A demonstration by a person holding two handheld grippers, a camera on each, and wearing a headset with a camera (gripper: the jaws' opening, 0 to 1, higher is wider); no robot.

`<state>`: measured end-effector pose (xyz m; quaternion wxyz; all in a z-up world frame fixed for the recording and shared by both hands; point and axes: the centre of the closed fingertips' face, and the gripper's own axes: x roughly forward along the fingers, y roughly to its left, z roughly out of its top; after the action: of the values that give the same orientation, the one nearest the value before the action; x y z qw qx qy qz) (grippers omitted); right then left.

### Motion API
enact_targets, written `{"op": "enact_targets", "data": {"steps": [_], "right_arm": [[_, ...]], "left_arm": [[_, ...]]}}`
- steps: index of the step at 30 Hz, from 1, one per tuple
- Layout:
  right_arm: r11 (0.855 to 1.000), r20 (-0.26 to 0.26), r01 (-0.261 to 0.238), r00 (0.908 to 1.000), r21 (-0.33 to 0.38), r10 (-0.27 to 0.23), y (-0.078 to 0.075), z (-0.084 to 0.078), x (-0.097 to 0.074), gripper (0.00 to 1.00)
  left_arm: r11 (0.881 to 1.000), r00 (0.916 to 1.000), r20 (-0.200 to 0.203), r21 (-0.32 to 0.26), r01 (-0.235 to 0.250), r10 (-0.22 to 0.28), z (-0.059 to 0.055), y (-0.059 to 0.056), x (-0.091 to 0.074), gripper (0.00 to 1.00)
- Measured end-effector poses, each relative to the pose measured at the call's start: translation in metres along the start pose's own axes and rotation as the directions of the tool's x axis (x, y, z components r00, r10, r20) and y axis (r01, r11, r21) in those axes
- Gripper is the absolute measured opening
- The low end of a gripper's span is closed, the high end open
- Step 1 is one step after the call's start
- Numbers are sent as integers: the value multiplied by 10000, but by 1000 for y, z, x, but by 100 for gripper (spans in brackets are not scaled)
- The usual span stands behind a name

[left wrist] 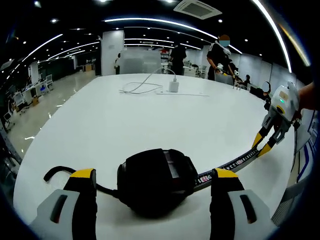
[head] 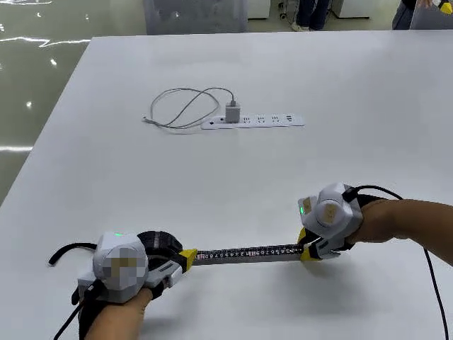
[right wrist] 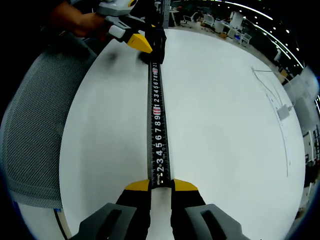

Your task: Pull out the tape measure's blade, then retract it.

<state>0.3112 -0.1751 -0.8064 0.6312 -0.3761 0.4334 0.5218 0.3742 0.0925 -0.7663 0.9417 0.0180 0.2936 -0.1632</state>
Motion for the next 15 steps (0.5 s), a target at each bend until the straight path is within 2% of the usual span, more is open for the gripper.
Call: {"op": "enact_targets", "data": {"steps": [4,7,9,11,15], "right_arm": [[9996,-175,41,9998,266,-36,-1,0,0,11],[9983,-275,17,9996,588,-1,-2,0,0,11],[9986,-343,43,9994,529,-25,0,0,0,11],[9999,-391,29,9992,157,-23,0,0,0,11],[9983,-353,48,9994,582,-28,-1,0,0,11]], "left_arm": [[9995,9999,-59,-302,-132,130,0,0,1,86],[9981,9996,-294,-619,-33,15,-3,-2,3,81],[9972,9994,-360,-748,-28,1,-4,-4,3,77],[9969,9993,-382,-791,-47,17,-5,-3,3,74],[9941,9986,-503,-1058,-241,189,-5,2,4,71]]}}
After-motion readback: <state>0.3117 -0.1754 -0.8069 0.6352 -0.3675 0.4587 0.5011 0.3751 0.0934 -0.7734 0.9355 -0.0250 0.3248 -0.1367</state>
